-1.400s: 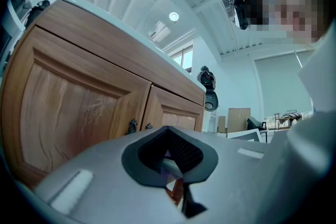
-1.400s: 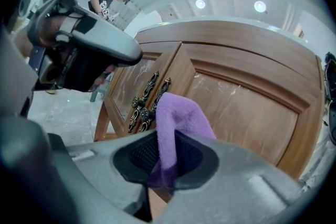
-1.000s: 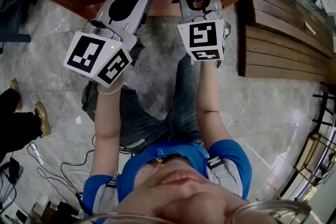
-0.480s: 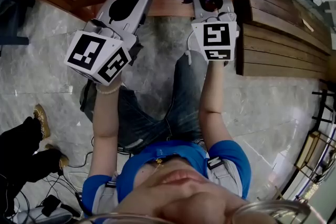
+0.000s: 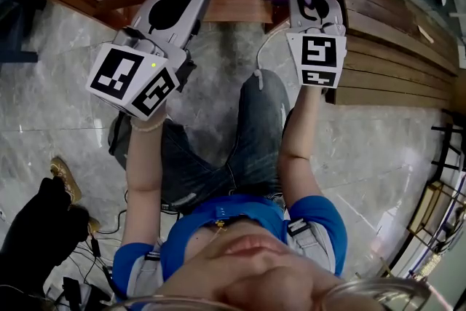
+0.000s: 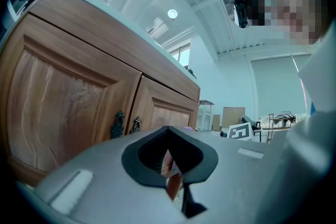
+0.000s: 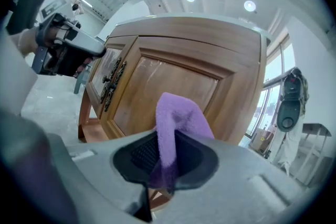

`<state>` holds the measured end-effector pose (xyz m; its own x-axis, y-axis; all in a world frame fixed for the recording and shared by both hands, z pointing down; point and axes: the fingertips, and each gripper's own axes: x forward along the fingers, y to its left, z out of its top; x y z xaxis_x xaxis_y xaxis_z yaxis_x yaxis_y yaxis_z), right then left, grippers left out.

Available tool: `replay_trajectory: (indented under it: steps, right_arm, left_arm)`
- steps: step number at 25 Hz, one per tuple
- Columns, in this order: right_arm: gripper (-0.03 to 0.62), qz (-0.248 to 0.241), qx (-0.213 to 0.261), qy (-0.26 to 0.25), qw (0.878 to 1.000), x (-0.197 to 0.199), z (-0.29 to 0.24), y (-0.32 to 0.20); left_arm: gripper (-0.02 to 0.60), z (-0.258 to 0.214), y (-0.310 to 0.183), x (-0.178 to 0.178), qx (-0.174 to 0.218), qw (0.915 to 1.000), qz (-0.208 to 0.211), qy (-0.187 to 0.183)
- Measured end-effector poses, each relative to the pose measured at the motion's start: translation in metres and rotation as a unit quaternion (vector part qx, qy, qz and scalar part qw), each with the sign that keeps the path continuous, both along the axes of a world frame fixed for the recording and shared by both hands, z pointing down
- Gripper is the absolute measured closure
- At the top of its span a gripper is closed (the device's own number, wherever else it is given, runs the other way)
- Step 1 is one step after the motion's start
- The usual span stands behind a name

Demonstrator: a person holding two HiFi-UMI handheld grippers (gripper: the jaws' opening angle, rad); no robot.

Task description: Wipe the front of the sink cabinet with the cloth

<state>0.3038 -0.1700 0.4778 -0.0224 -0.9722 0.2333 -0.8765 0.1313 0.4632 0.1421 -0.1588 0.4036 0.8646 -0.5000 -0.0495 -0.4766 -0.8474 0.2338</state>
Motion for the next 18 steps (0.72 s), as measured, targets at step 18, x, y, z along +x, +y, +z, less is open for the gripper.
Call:
replay_trajectory:
  steps: [18]
  right_arm:
    - [0.533,0.024,0.013,0.003,1.000,0.031,-0.003,0.015]
  left_arm:
    - [0.581,0.001,0.000,0.000,-0.002,1.0000,-0.001,-0.003]
